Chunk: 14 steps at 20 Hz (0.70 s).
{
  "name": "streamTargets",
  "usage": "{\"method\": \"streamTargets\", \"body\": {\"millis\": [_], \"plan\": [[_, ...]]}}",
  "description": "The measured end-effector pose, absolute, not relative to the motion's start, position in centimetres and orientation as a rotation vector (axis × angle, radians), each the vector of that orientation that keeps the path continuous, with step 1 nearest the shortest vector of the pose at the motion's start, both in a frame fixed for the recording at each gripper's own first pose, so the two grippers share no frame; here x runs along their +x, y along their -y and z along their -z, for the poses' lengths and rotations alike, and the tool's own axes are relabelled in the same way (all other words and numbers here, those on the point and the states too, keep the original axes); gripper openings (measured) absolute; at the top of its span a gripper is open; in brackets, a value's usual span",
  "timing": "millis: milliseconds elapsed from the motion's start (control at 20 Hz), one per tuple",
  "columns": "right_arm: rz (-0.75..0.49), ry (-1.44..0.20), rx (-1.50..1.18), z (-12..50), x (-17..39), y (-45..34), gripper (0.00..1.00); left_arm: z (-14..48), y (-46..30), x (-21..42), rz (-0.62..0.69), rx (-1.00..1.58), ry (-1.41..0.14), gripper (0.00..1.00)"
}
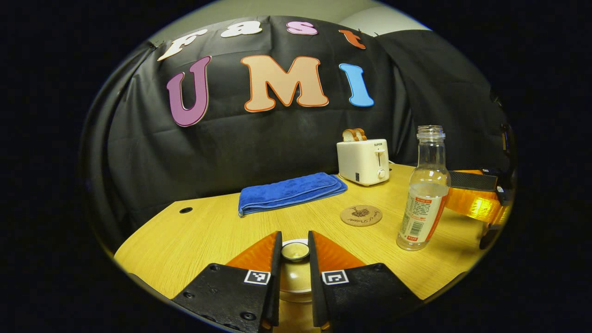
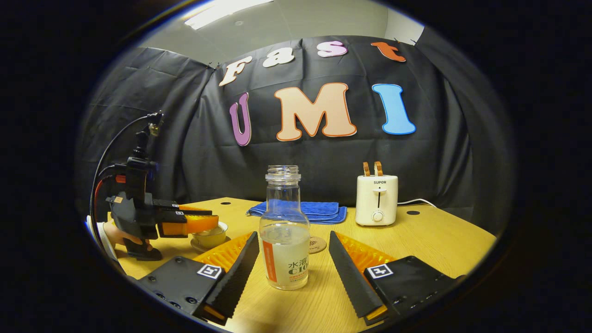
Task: Open the teacup lid with one hand, grasp the water bottle and pour water into the teacup with the other hand; after pouring, place the water bottle on the coaster and then close the teacup lid.
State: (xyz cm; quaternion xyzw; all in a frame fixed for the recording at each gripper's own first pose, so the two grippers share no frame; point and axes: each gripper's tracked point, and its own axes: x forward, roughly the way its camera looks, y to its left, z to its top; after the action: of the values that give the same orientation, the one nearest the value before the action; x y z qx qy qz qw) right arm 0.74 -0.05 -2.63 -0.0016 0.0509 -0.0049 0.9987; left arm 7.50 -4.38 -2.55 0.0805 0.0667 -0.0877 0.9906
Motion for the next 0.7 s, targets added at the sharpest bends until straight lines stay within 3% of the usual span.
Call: {"method": "streamTargets", "body": {"millis": [650, 700], "plan": [[-0.024, -0.106, 0.001, 2.9, 1.7, -0.7, 0.95, 0.7, 1.9, 5.3, 0.115, 0.067, -0.021, 0.25], [-0.023, -0.107, 0.0, 2.9, 1.8, -0.7, 0.99, 0.6, 1.6, 5.0, 0.111, 0.061, -0.014, 0.26]]}}
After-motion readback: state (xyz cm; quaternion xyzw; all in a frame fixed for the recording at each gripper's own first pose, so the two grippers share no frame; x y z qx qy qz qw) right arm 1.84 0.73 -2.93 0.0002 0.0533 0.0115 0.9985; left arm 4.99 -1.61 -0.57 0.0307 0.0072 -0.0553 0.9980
